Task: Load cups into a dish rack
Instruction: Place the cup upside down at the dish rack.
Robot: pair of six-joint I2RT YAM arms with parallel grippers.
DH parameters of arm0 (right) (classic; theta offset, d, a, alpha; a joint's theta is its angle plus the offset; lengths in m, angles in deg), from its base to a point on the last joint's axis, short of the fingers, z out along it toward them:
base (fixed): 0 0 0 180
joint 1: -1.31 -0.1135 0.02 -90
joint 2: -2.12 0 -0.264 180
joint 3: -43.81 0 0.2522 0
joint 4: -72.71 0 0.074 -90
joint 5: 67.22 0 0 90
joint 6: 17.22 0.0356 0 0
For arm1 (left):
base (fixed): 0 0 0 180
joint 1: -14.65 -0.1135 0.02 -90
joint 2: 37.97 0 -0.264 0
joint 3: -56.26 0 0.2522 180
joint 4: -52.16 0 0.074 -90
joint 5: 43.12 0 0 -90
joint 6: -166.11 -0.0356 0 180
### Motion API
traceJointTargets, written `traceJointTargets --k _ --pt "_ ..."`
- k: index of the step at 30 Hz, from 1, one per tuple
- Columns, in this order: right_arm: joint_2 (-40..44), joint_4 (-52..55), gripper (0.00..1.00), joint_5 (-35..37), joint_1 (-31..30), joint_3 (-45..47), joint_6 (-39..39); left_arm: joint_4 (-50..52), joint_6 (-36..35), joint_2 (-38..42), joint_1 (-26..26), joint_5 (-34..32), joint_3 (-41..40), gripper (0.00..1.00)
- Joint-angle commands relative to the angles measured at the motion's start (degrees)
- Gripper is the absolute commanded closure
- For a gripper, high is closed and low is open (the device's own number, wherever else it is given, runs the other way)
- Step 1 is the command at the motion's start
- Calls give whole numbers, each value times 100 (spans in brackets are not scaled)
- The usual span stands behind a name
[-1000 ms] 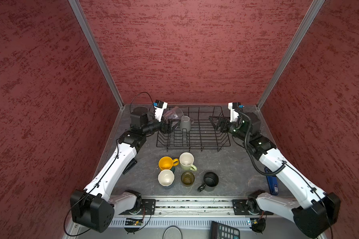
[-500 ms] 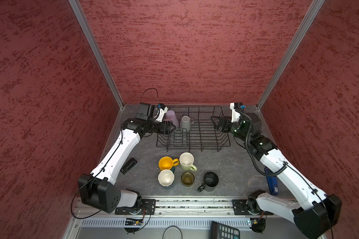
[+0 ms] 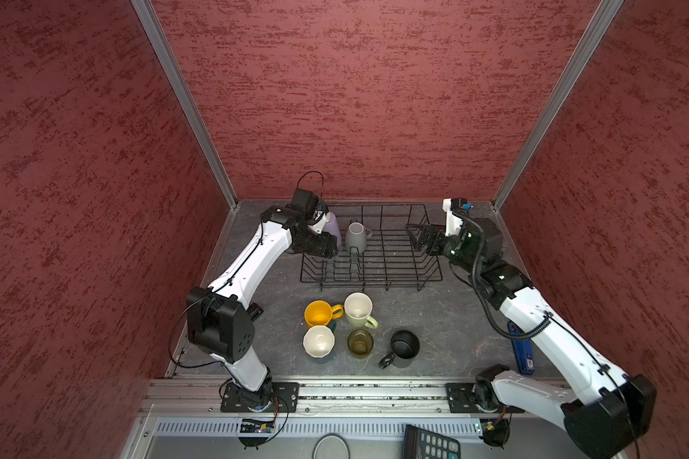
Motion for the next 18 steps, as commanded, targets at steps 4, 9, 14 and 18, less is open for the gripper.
traceJointTargets --k 4,9,14,18 --pt "57 -140 1 39 73 91 -54 263 8 -411 141 -320 374 100" --pt "45 -145 1 29 108 124 -107 343 17 -778 171 -636 574 100" --pt "2 -220 1 -58 131 154 -72 331 52 -1075 172 -637 765 100" --pt "31 -216 1 -58 158 202 -81 297 41 -1242 176 -645 829 99"
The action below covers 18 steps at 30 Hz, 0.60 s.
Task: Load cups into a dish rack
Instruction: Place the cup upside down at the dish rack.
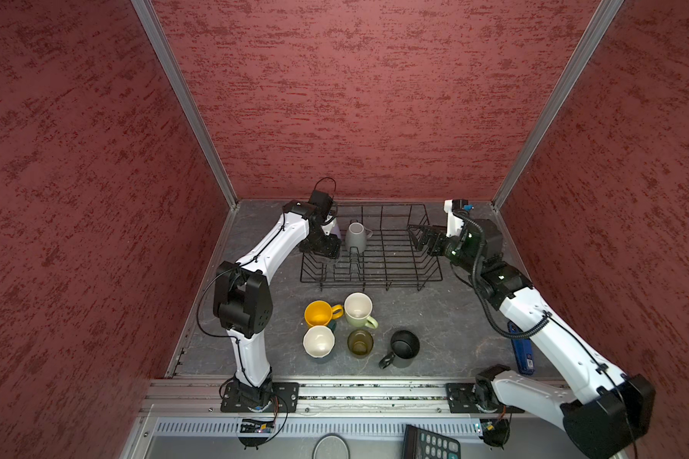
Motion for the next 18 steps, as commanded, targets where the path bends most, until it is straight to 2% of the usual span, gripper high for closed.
traceJointTargets --k 1,18 --pt "37 -131 1 -37 60 94 -57 -90 15 -104 10 -58 151 98" --pt "-65 -214 1 -134 129 188 -5 116 -68 -707 5 -262 571 88"
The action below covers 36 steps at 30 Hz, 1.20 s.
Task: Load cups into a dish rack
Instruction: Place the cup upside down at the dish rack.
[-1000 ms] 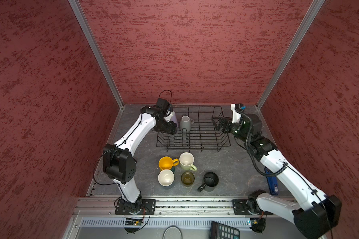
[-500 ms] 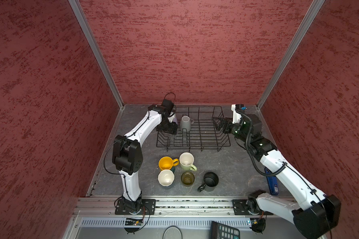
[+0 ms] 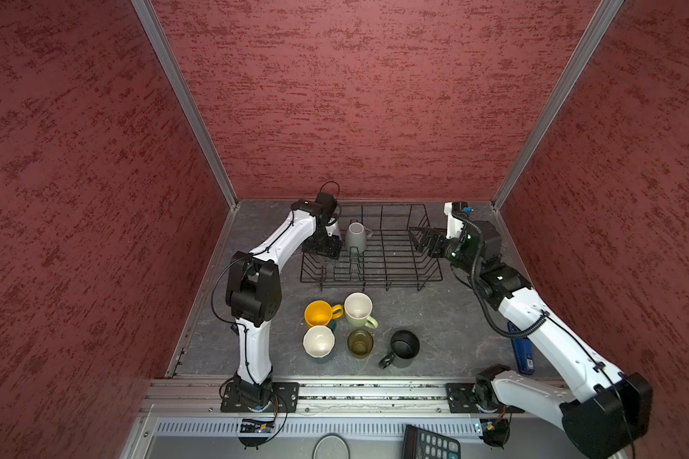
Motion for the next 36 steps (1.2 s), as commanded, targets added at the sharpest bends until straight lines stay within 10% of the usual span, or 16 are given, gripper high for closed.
traceJointTargets --k 1,26,36 --pt "-43 -209 1 -92 64 67 -6 -5 -58 -102 7 -57 220 87" --pt "-134 -247 1 -204 179 77 20 140 -50 -622 -15 275 254 69" --pt "-125 -227 1 -243 198 83 32 134 -64 -677 -15 345 236 39"
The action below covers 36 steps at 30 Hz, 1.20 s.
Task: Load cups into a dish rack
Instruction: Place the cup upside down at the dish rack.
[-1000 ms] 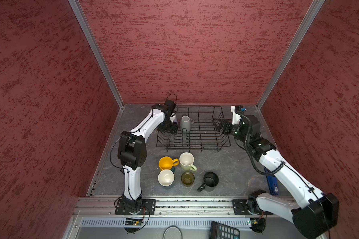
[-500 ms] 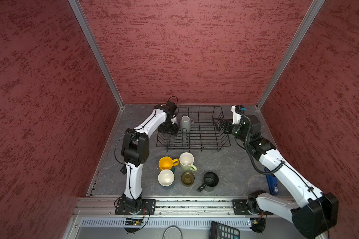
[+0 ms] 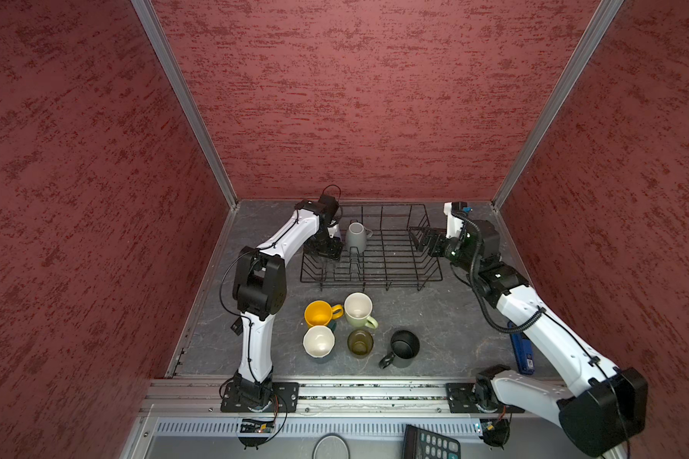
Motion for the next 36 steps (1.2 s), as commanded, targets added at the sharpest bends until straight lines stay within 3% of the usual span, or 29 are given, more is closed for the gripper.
traceJointTargets --k 1,36 --pt "-3 -105 1 -87 46 34 34 48 -60 -222 6 268 11 38" --pt "-126 -197 1 -256 83 -26 100 22 -126 -121 10 278 -101 4"
